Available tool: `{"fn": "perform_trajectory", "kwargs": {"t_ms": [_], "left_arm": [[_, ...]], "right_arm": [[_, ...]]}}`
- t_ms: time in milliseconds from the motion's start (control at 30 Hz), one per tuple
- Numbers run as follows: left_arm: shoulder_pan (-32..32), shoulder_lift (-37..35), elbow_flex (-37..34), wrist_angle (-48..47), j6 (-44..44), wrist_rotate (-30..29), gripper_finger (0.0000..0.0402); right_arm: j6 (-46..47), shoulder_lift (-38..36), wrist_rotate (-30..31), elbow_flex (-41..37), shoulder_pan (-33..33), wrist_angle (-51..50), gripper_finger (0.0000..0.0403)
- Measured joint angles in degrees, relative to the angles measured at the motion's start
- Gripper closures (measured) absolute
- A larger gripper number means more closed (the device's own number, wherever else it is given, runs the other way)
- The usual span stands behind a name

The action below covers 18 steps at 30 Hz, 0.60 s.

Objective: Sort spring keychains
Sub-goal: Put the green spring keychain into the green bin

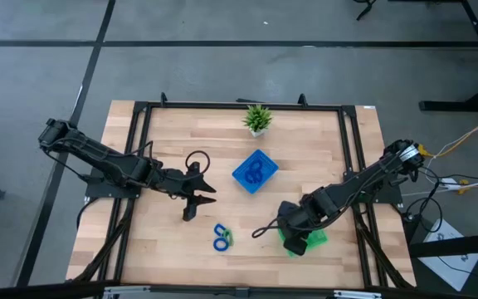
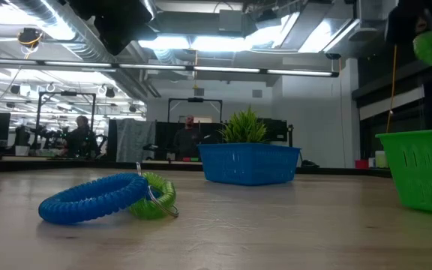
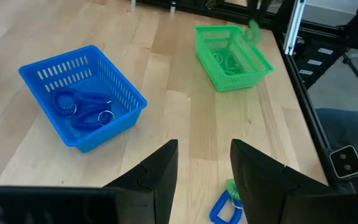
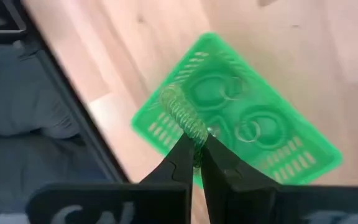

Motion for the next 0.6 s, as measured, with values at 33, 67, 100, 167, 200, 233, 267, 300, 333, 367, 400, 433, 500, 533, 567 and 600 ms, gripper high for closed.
{"fn": "perform_trajectory", "kwargs": {"t_ms": [33,67,100,167,200,233,267,300,333,367,400,433,500,533,567,600], "left_arm": [[0.00,0.00,0.00,0.00,0.00,-0.01,0.0259],[0.00,0.00,0.00,0.00,0.00,-0.02,0.0259],[0.00,0.00,0.00,-0.02,0.00,0.00,0.0259],[0.00,0.00,0.00,-0.04,0.02,-0.02,0.0259],[0.00,0.00,0.00,-0.13,0.09,-0.02,0.0259],[0.00,0.00,0.00,-0.12,0.34,-0.02,0.0259],[0.00,0.00,0.00,-0.11,0.41,-0.02,0.0259],[0.00,0.00,0.00,-0.11,0.44,-0.02,0.0259],[0.00,0.00,0.00,-0.13,0.44,-0.02,0.0259],[0.00,0.00,0.00,-0.13,0.44,-0.02,0.0259],[0.00,0.00,0.00,-0.13,0.45,-0.02,0.0259],[0.00,0.00,0.00,-0.11,0.46,-0.02,0.0258],[0.00,0.00,0.00,-0.11,0.46,-0.22,0.0258],[0.00,0.00,0.00,-0.11,0.46,-0.66,0.0258],[0.00,0.00,0.00,-0.11,0.48,-1.24,0.0258],[0.00,0.00,0.00,-0.11,0.48,-1.74,0.0258]], "right_arm": [[0.60,0.00,0.59,-0.29,0.21,-0.12,0.0387],[0.88,0.00,1.05,-0.61,0.43,-0.09,0.0387],[0.99,0.00,1.23,-1.02,0.72,0.07,0.0387],[1.06,0.00,1.55,-1.93,1.29,0.12,0.0387],[1.06,0.00,2.05,-2.48,1.56,0.08,0.0387],[1.05,0.00,2.78,-3.09,1.86,0.10,0.0386],[1.10,0.00,3.49,-3.71,2.09,0.02,0.0386],[1.32,0.00,4.12,-4.34,2.31,-0.02,0.0384],[1.81,0.00,4.32,-4.97,2.50,0.07,0.0382],[2.36,0.00,4.30,-5.59,2.56,0.11,0.0379],[2.81,0.00,4.30,-6.26,2.56,0.11,0.0376],[3.40,0.00,4.30,-6.92,2.58,0.10,0.0372],[4.16,0.00,4.30,-8.06,2.60,0.08,0.0364],[4.32,0.00,4.32,-8.53,2.60,0.18,0.0361],[4.47,0.00,4.35,-8.96,2.60,0.53,0.0358],[4.49,0.00,4.35,-9.40,2.60,1.20,0.0355]]}}
